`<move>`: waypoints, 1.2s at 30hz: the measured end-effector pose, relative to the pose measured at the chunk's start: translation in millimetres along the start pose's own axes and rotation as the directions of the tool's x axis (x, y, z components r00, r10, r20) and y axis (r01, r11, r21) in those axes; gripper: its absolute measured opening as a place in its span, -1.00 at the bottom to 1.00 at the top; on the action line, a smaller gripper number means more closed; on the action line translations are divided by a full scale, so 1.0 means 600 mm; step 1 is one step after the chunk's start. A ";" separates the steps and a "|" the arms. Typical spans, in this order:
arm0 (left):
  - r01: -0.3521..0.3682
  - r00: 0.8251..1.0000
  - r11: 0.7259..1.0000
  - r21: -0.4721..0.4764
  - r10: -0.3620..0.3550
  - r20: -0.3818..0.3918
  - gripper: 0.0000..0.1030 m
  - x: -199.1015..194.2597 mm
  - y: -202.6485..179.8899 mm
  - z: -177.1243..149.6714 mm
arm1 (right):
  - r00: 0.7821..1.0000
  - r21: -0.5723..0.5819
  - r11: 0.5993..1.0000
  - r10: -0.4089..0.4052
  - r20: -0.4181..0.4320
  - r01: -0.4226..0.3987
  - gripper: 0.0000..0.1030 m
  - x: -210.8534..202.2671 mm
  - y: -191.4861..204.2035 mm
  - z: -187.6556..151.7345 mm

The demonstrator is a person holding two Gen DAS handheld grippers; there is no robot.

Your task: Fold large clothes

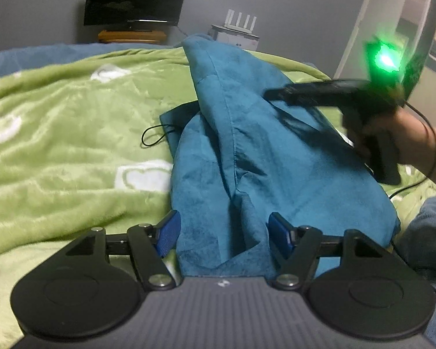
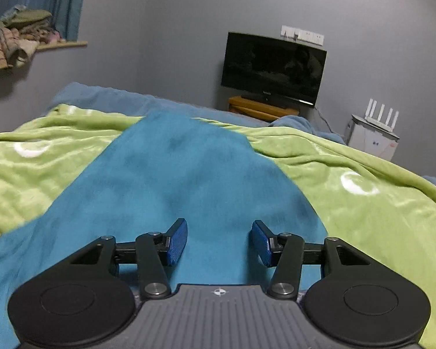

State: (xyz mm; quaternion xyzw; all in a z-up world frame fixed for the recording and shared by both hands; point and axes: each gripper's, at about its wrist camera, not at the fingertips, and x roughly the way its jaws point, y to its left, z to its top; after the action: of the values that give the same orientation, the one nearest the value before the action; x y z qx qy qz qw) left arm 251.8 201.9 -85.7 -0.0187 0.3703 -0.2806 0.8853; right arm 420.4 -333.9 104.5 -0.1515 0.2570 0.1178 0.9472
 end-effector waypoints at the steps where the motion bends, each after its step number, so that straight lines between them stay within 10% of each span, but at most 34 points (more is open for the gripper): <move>1: 0.006 1.000 1.000 -0.008 -0.006 0.002 0.29 0.001 0.003 -0.002 | 1.000 -0.005 1.000 -0.019 -0.018 0.019 0.02 0.021 0.008 0.014; 9: 0.001 1.000 1.000 -0.017 -0.001 -0.009 0.35 0.011 0.009 -0.011 | 0.990 -0.096 0.994 -0.070 -0.118 0.059 0.05 0.115 0.062 0.040; 16: -0.003 1.000 1.000 -0.013 0.003 -0.001 0.36 0.010 0.007 -0.015 | 0.999 0.257 0.966 -0.024 0.030 0.016 0.06 -0.010 -0.061 0.011; 23: -0.001 1.000 1.000 -0.017 0.001 0.005 0.38 0.010 0.009 -0.016 | 0.995 0.225 0.970 0.076 0.067 -0.090 0.19 -0.169 -0.066 -0.133; 28: -0.020 1.000 1.000 -0.009 0.020 -0.004 0.40 0.011 0.006 -0.018 | 0.998 0.109 0.993 0.055 -0.024 -0.052 0.43 -0.158 -0.039 -0.188; 36: -0.043 0.999 0.999 -0.010 0.043 0.004 0.45 0.008 0.001 -0.022 | 0.983 0.532 0.831 0.184 0.006 -0.159 0.57 -0.149 -0.181 -0.170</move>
State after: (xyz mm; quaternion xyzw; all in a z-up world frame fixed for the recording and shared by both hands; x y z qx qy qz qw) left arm 245.9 202.3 -98.4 -0.0156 0.3702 -0.2599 0.8917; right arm 331.6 -482.9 91.9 0.1369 0.3136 0.1232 0.9315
